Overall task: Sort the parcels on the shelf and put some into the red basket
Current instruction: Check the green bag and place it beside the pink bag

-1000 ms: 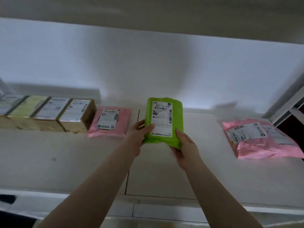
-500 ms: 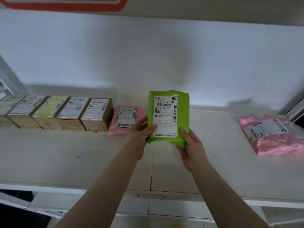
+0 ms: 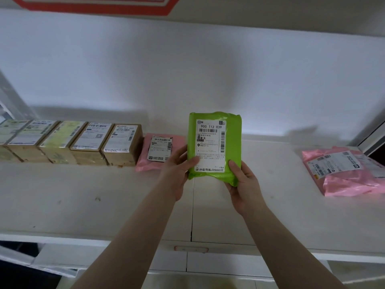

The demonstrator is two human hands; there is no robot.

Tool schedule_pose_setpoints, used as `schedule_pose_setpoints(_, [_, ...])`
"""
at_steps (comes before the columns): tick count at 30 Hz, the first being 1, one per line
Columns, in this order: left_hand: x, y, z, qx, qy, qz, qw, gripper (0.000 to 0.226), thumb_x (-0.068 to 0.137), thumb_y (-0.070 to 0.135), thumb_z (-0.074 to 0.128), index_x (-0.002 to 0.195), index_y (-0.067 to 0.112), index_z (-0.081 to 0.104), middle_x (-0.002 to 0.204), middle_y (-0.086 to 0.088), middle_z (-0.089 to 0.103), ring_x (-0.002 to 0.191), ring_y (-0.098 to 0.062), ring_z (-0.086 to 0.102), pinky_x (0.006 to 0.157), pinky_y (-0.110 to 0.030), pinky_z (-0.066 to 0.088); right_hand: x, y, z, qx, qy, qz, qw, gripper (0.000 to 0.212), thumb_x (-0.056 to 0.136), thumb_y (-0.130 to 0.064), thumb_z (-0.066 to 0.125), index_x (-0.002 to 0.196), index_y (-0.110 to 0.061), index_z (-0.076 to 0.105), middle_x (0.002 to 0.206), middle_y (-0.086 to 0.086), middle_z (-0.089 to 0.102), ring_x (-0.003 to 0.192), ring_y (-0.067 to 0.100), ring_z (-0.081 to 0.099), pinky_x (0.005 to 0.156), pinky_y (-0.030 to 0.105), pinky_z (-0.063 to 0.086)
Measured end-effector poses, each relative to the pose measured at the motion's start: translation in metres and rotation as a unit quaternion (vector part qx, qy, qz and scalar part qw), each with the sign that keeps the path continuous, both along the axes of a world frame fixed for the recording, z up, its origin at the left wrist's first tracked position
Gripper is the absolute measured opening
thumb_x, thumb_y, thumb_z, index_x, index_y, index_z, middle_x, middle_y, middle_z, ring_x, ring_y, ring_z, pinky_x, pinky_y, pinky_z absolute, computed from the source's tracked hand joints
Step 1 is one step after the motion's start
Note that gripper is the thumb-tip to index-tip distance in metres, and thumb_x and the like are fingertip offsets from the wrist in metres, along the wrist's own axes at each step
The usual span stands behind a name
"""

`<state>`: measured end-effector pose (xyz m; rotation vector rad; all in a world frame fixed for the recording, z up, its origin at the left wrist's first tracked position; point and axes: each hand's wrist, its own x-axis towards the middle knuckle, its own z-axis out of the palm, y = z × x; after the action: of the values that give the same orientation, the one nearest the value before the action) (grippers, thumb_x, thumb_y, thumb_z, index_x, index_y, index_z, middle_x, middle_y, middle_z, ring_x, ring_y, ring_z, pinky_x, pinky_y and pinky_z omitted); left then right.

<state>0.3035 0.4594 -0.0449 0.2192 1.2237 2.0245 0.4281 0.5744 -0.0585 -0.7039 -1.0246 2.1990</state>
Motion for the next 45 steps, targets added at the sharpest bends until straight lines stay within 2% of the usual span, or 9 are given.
schedule_pose_setpoints(13, [-0.006,0.005,0.008,-0.012,-0.01,0.007,1.0,0.052,0.085,-0.008,0.06,0.133,0.01,0.054,0.123,-0.011,0.067,0.109,-0.029,0.067,0.089,-0.045,0.056,-0.009,0.005,0.002,-0.004,-0.001,-0.008,1.0,0.023,0.091,-0.007,0.061,0.113,-0.01,0.069,0.105,0.008,0.076,0.093,0.021,0.071,0.087,0.034,0.059])
schedule_pose_setpoints(19, [-0.009,0.01,0.002,-0.09,0.067,0.062,0.992,0.046,0.084,0.002,0.069,0.128,0.01,0.058,0.118,-0.008,0.07,0.1,-0.022,0.069,0.076,-0.028,0.059,-0.017,0.007,-0.002,-0.021,-0.033,-0.028,0.999,0.033,0.091,-0.009,0.064,0.124,-0.005,0.064,0.111,0.013,0.074,0.093,0.024,0.071,0.076,0.033,0.062])
schedule_pose_setpoints(22, [-0.012,0.018,-0.008,-0.184,0.154,0.096,0.966,0.041,0.084,0.015,0.072,0.123,0.009,0.06,0.112,-0.004,0.07,0.095,-0.018,0.069,0.079,-0.03,0.058,-0.026,0.008,-0.006,-0.026,-0.064,-0.054,0.996,0.042,0.091,-0.009,0.066,0.132,-0.011,0.058,0.108,0.011,0.073,0.081,0.018,0.073,0.062,0.028,0.06])
schedule_pose_setpoints(25, [-0.016,0.027,-0.022,-0.268,0.242,0.104,0.927,0.036,0.088,0.029,0.067,0.119,0.011,0.063,0.11,-0.004,0.07,0.094,-0.018,0.066,0.085,-0.037,0.055,-0.038,0.012,-0.014,-0.034,-0.1,-0.065,0.992,0.049,0.092,-0.008,0.066,0.138,-0.015,0.053,0.11,0.011,0.071,0.079,0.018,0.071,0.062,0.028,0.06])
schedule_pose_setpoints(29, [-0.028,0.032,-0.04,-0.493,0.411,0.085,0.762,0.044,0.092,0.05,0.051,0.123,0.02,0.062,0.119,-0.012,0.057,0.113,-0.035,0.047,0.1,-0.044,0.037,-0.055,0.019,-0.027,-0.038,-0.15,-0.061,0.986,0.048,0.091,-0.008,0.066,0.137,-0.014,0.053,0.117,0.015,0.068,0.08,0.02,0.068,0.069,0.032,0.058])
schedule_pose_setpoints(33, [-0.03,0.032,-0.053,-0.537,0.473,0.071,0.695,0.048,0.091,0.055,0.046,0.12,0.021,0.064,0.123,-0.011,0.051,0.114,-0.035,0.04,0.102,-0.047,0.032,-0.067,0.029,-0.048,0.04,-0.238,-0.071,0.968,0.049,0.089,-0.012,0.07,0.136,-0.013,0.056,0.121,0.016,0.067,0.096,0.029,0.069,0.086,0.043,0.058])
schedule_pose_setpoints(36, [-0.028,0.036,-0.055,-0.544,0.495,0.088,0.672,0.051,0.089,0.057,0.047,0.12,0.018,0.062,0.121,-0.012,0.051,0.113,-0.035,0.041,0.1,-0.047,0.033,-0.067,0.037,-0.054,0.178,-0.343,-0.047,0.921,0.049,0.088,-0.026,0.07,0.134,-0.014,0.059,0.127,0.012,0.067,0.106,0.029,0.067,0.095,0.047,0.053])
schedule_pose_setpoints(40, [-0.024,0.041,-0.051,-0.54,0.491,0.099,0.676,0.056,0.089,0.055,0.049,0.127,0.014,0.056,0.126,-0.015,0.05,0.115,-0.037,0.042,0.099,-0.046,0.031,-0.065,0.047,-0.055,0.289,-0.439,-0.02,0.85,0.053,0.088,-0.045,0.063,0.135,-0.023,0.058,0.125,0.01,0.067,0.116,0.031,0.061,0.101,0.043,0.048])
schedule_pose_setpoints(45, [-0.021,0.048,-0.048,-0.528,0.485,0.082,0.692,0.061,0.09,0.055,0.051,0.136,0.015,0.048,0.133,-0.017,0.046,0.119,-0.039,0.039,0.102,-0.048,0.027,-0.059,0.055,-0.059,0.272,-0.431,-0.008,0.86,0.055,0.088,-0.046,0.065,0.138,-0.024,0.055,0.11,0.005,0.067,0.117,0.031,0.059,0.105,0.044,0.044])
